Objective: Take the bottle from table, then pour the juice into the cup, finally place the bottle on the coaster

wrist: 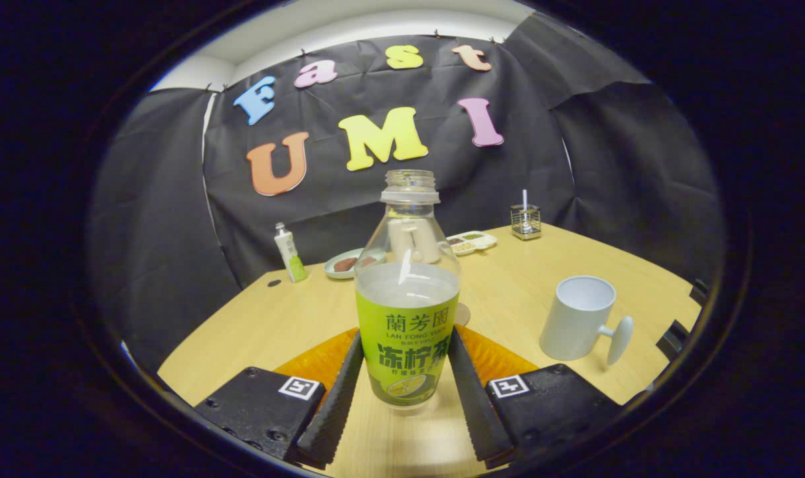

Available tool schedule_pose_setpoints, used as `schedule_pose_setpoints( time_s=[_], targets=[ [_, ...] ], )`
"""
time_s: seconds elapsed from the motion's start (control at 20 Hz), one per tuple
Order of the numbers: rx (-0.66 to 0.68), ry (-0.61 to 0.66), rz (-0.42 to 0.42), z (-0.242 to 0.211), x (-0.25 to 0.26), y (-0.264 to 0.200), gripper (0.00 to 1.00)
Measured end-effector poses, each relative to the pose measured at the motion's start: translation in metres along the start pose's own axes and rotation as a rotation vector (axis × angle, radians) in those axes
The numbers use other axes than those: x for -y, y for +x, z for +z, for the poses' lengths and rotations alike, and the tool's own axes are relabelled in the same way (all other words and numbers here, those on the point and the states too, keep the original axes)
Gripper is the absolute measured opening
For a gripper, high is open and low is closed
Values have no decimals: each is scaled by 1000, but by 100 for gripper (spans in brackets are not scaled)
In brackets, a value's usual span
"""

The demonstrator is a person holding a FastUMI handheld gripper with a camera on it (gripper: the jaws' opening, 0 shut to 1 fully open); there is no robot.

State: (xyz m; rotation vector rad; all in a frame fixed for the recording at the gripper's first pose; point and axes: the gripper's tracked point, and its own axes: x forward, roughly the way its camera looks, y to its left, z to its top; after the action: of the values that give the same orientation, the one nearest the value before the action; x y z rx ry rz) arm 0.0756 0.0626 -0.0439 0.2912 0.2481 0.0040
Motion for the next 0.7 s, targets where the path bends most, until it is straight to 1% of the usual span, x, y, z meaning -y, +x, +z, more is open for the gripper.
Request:
schedule_pose_setpoints(
  time_s=[0.15,0.3,0.5,0.7],
  targets=[
    [17,117,72,11,-8,9,78],
    [-2,244,117,13,-9,21,78],
    [6,414,176,20,-14,19,78],
    [20,548,204,34,-8,37,78]
  ],
)
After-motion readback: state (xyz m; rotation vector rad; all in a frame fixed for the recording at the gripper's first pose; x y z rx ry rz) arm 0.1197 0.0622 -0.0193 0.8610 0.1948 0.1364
